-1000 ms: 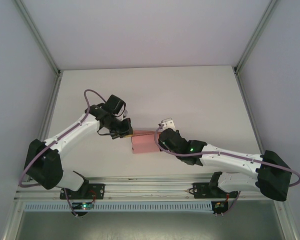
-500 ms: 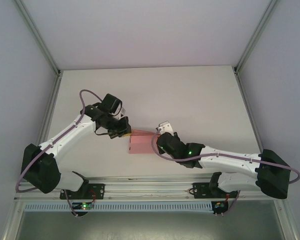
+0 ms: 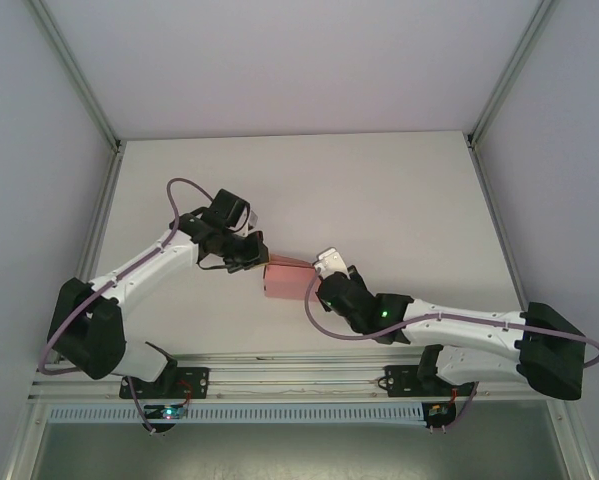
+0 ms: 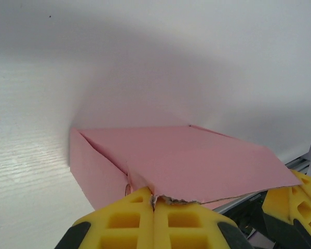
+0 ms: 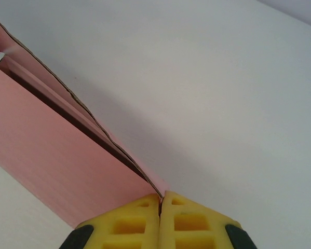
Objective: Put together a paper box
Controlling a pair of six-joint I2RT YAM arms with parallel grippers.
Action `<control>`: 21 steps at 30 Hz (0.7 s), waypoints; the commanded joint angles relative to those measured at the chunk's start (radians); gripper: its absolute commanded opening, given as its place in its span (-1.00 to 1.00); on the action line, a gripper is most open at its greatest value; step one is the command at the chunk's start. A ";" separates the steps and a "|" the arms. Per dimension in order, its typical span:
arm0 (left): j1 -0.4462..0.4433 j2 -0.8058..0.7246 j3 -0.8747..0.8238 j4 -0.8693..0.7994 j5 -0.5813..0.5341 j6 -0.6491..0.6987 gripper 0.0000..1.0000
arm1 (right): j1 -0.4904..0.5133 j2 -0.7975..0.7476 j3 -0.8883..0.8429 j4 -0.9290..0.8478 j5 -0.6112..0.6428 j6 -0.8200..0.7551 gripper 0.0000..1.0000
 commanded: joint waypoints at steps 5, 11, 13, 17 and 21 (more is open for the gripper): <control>-0.028 0.033 0.044 -0.079 0.038 0.103 -1.00 | 0.022 -0.005 -0.048 0.073 -0.093 0.028 -1.00; -0.030 0.011 0.053 -0.184 -0.050 0.205 -1.00 | 0.023 -0.026 -0.059 0.047 -0.095 0.032 -1.00; -0.032 -0.006 0.061 -0.226 -0.091 0.238 -1.00 | 0.023 -0.019 -0.061 0.041 -0.096 0.038 -1.00; -0.039 -0.043 0.037 -0.222 -0.103 0.260 -1.00 | 0.023 -0.001 -0.054 0.042 -0.102 0.035 -1.00; -0.056 -0.044 0.035 -0.261 -0.192 0.274 -1.00 | 0.023 0.013 -0.046 0.048 -0.098 0.035 -1.00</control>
